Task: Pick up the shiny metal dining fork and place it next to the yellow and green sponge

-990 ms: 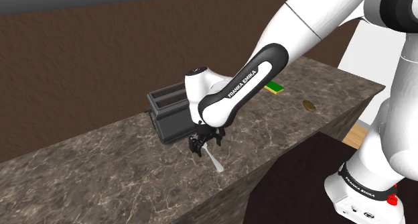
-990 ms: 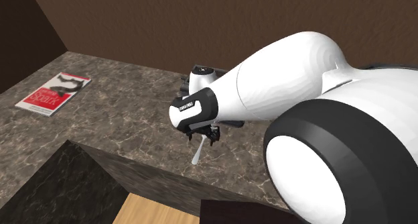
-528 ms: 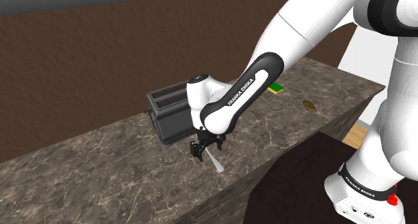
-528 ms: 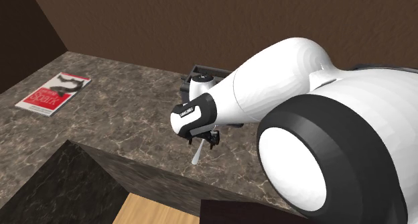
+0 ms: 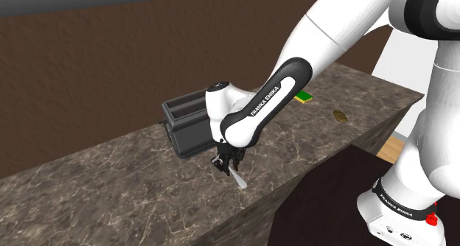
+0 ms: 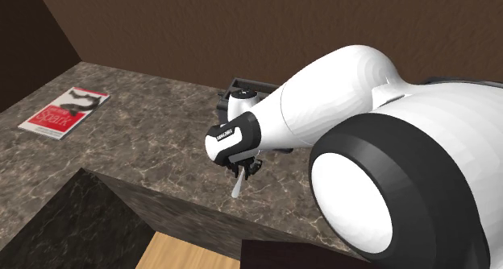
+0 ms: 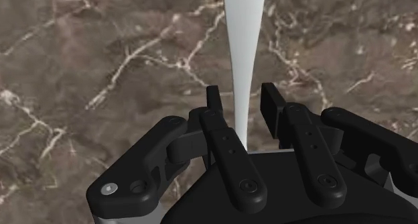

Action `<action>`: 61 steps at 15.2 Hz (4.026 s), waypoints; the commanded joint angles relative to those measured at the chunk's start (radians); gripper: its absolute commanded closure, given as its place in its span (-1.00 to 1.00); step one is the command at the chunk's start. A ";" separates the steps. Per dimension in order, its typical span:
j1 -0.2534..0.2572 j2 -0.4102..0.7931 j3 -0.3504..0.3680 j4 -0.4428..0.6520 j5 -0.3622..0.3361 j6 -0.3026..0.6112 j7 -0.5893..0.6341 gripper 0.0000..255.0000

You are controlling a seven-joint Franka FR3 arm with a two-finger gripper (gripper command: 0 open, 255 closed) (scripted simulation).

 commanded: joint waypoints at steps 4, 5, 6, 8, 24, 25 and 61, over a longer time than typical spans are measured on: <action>0.000 0.000 0.000 0.000 0.000 0.000 0.000 1.00; 0.000 0.000 0.000 0.000 0.000 0.000 0.000 1.00; 0.000 0.000 0.000 0.000 0.000 0.000 0.000 1.00; -0.003 -0.023 0.004 0.001 0.007 -0.023 -0.003 1.00; -0.019 -0.185 0.020 0.041 0.055 -0.220 -0.023 1.00; -0.020 -0.189 0.020 0.043 0.056 -0.227 -0.023 1.00; -0.494 -0.137 -0.405 0.138 -0.018 -0.304 -0.874 1.00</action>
